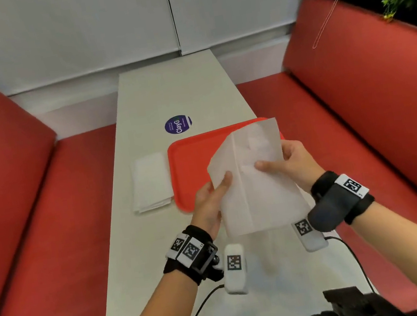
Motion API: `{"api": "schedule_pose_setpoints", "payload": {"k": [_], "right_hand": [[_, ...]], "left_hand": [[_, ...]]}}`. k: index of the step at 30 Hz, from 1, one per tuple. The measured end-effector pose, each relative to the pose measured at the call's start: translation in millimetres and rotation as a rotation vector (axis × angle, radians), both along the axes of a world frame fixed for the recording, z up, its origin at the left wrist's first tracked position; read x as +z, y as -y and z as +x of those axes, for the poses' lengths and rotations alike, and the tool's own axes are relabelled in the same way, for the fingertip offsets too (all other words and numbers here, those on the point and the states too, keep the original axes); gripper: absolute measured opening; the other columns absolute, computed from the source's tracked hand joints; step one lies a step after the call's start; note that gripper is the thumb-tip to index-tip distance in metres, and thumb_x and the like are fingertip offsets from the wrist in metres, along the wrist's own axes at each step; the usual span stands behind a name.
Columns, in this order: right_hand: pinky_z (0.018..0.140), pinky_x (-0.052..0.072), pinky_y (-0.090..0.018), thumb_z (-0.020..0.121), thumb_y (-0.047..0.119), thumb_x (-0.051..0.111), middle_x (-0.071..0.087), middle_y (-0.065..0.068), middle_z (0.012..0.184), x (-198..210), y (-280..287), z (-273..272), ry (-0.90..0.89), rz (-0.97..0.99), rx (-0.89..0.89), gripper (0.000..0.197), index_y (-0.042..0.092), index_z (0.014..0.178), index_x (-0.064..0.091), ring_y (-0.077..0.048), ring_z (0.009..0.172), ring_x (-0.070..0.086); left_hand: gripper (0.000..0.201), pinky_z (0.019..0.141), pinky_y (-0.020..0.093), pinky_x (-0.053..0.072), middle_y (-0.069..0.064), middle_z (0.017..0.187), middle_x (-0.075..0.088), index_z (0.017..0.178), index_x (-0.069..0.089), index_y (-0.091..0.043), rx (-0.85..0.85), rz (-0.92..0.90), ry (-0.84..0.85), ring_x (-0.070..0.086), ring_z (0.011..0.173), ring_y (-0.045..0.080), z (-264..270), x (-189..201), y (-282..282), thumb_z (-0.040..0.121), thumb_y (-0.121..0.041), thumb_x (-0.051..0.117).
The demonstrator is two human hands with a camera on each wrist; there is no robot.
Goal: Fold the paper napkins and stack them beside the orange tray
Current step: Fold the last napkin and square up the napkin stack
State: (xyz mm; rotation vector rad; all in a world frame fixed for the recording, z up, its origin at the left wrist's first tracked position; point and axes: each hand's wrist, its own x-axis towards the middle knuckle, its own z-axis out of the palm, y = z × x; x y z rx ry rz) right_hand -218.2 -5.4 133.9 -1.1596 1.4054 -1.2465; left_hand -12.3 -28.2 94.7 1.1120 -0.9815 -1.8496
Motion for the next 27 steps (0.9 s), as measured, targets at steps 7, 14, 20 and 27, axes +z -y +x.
{"api": "schedule_pose_setpoints", "payload": {"k": [7,14,20,27], "right_hand": [[0.056,0.056,-0.018,0.07,0.005,0.085,0.074,-0.008,0.089,-21.0,18.3,-6.9,-0.136,0.095,-0.11,0.026,0.005,0.093,0.073,-0.002,0.062,0.07],[0.07,0.059,-0.03,0.083,0.012,0.075,0.076,-0.007,0.094,-5.1,26.6,13.5,0.003,0.007,-0.016,0.01,0.011,0.092,0.072,-0.017,0.082,0.073],[0.059,0.056,-0.026,0.082,0.013,0.073,0.073,-0.008,0.085,-7.9,35.4,31.6,0.027,-0.005,0.055,0.024,0.0,0.1,0.067,-0.013,0.069,0.07],[0.052,0.056,-0.028,0.093,0.022,0.063,0.072,-0.014,0.08,-20.5,37.0,47.2,0.136,0.154,0.146,0.013,0.012,0.1,0.061,-0.022,0.056,0.068]], "left_hand": [[0.029,0.08,0.043,0.06,0.008,0.089,0.076,0.089,0.072,-0.001,0.222,-0.242,0.341,0.073,0.086,0.028,2.1,7.9,26.6,0.068,-0.012,0.087],[0.033,0.094,0.047,0.054,0.006,0.107,0.074,0.101,0.072,-0.012,-0.031,-0.262,0.255,0.067,0.106,0.028,0.8,20.7,21.0,0.075,-0.029,0.082],[0.054,0.078,0.043,0.054,0.0,0.108,0.07,0.1,0.073,-0.021,-0.14,-0.25,0.048,0.066,0.099,0.019,13.8,19.1,17.5,0.067,-0.063,0.075],[0.037,0.087,0.033,0.057,0.002,0.115,0.071,0.116,0.068,-0.003,0.11,-0.3,0.212,0.067,0.103,0.021,65.4,0.6,47.0,0.082,0.012,0.065]]}}
